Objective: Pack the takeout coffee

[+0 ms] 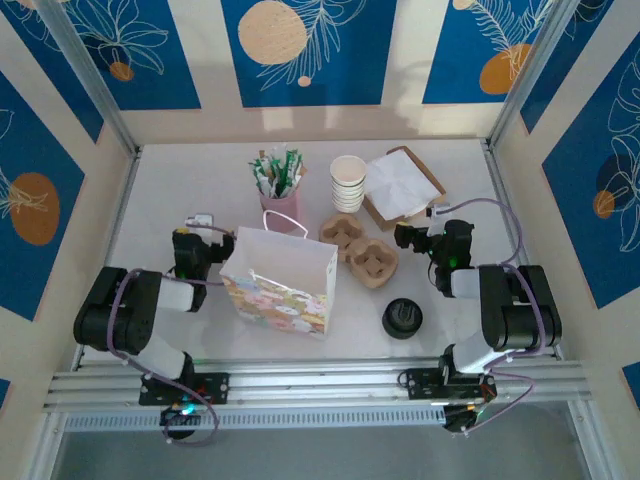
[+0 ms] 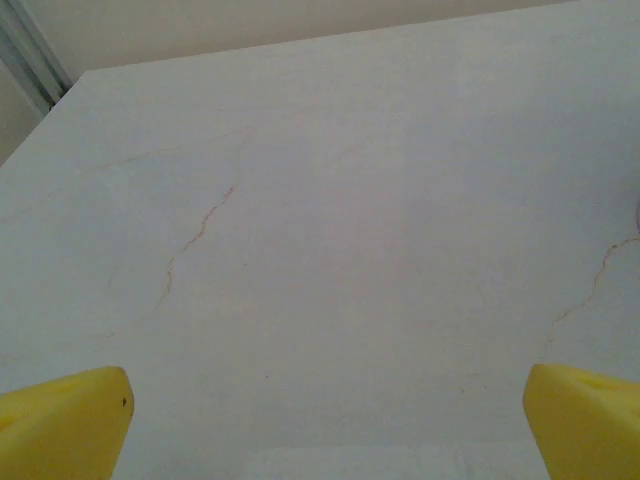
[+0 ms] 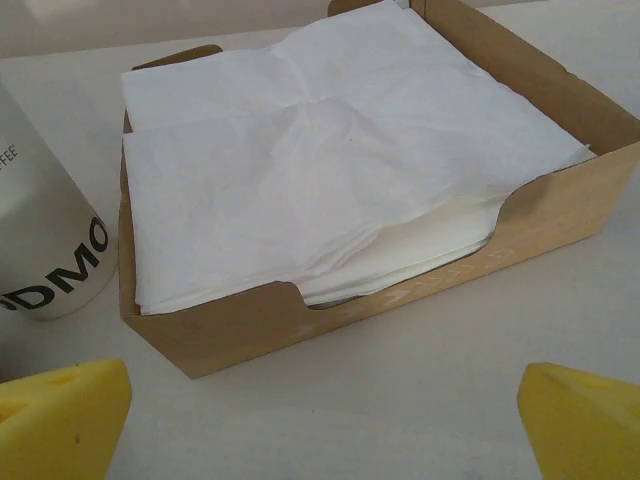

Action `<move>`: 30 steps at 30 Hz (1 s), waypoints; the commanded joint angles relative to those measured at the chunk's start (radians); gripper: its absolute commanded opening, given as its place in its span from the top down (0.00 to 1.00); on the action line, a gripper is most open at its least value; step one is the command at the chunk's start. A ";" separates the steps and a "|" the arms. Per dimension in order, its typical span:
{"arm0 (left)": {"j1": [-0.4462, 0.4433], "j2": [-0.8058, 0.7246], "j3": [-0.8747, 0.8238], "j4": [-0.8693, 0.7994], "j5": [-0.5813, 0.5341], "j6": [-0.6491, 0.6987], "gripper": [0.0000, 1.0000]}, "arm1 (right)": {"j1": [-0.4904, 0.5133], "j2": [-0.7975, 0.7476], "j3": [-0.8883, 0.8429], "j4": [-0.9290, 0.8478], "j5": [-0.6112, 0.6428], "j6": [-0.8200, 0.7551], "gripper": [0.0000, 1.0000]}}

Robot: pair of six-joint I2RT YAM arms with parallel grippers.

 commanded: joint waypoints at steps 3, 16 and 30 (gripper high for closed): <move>0.011 0.003 0.019 0.020 0.026 0.014 0.00 | 0.004 0.002 0.012 0.015 0.002 -0.015 0.01; 0.011 0.003 0.020 0.019 0.049 0.024 0.00 | 0.003 0.002 0.013 0.014 -0.001 -0.014 0.01; 0.012 0.002 0.020 0.015 0.058 0.025 0.00 | -0.005 0.001 0.014 0.015 -0.016 -0.009 0.01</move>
